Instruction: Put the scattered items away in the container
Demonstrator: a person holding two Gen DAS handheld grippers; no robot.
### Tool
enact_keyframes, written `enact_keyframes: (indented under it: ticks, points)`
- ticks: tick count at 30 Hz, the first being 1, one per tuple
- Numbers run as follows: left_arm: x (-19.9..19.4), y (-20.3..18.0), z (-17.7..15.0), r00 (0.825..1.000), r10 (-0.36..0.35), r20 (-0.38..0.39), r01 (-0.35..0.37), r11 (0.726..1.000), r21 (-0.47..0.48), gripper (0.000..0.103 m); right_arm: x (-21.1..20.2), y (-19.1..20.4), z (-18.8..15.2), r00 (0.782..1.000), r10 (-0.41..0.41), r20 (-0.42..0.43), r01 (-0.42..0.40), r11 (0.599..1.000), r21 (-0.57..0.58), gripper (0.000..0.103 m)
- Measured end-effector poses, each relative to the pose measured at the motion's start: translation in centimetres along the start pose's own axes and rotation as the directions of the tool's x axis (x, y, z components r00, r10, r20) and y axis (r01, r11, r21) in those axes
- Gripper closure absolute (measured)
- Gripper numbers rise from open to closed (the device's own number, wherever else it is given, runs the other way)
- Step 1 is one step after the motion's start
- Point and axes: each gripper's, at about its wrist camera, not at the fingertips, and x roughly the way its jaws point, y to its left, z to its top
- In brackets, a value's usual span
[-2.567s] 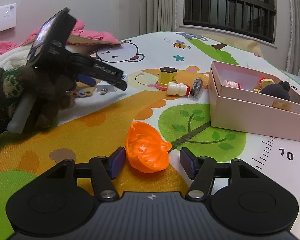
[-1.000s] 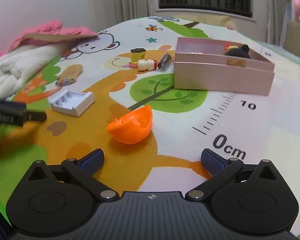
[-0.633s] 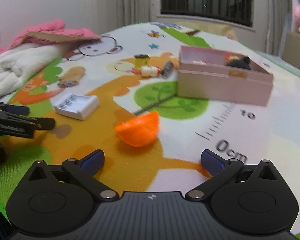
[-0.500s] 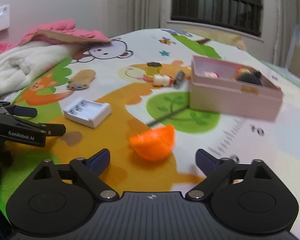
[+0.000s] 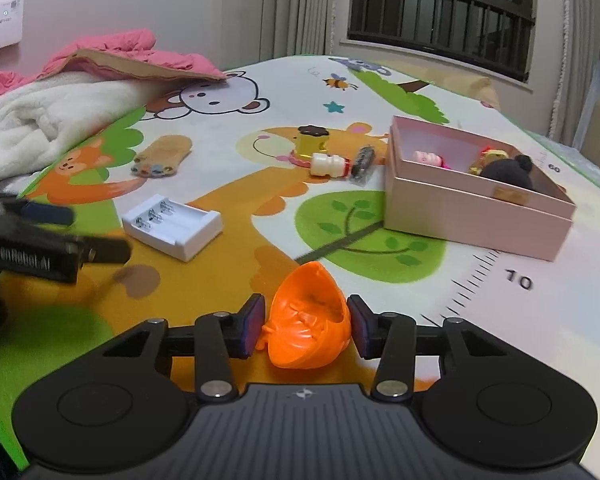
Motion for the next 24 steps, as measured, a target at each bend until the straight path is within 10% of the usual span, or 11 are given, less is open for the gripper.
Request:
enact_keyframes:
  ticks: [24]
  points:
    - [4.5,-4.3,2.3,0.996,-0.008,-0.094,0.016,0.996,0.089,0.007,-2.5,-2.3,-1.4,1.0,0.011,0.003,-0.011,0.999,0.041,0.058]
